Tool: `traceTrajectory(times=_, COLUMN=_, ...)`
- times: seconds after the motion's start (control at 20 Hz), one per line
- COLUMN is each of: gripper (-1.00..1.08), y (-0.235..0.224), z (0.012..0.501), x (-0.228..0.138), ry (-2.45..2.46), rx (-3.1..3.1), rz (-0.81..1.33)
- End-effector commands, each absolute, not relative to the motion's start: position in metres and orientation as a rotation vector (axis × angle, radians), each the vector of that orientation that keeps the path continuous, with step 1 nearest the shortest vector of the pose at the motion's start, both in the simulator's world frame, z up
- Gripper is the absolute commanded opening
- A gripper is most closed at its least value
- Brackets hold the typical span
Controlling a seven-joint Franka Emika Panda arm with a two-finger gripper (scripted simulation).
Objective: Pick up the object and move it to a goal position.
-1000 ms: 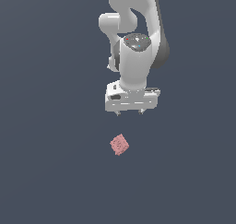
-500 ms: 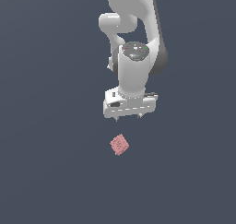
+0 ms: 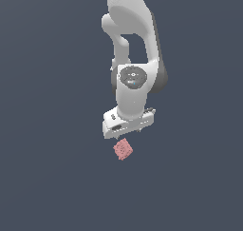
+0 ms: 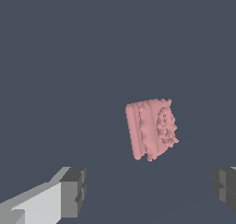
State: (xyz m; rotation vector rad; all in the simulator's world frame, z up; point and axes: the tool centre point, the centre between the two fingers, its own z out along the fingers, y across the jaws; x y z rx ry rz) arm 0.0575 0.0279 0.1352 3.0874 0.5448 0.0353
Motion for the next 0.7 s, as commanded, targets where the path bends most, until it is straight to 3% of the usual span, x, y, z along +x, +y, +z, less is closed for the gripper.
traceTrajectory(times=0.0, gripper=1.0, y=0.023, z=0.123, x=0.066, ry=0.628, rx=3.072, rz=0.025)
traceTrajectory(times=0.65, gripper=1.0, y=0.008, z=0.087, x=0.085, ry=0.839, rx=3.027, rz=0.0)
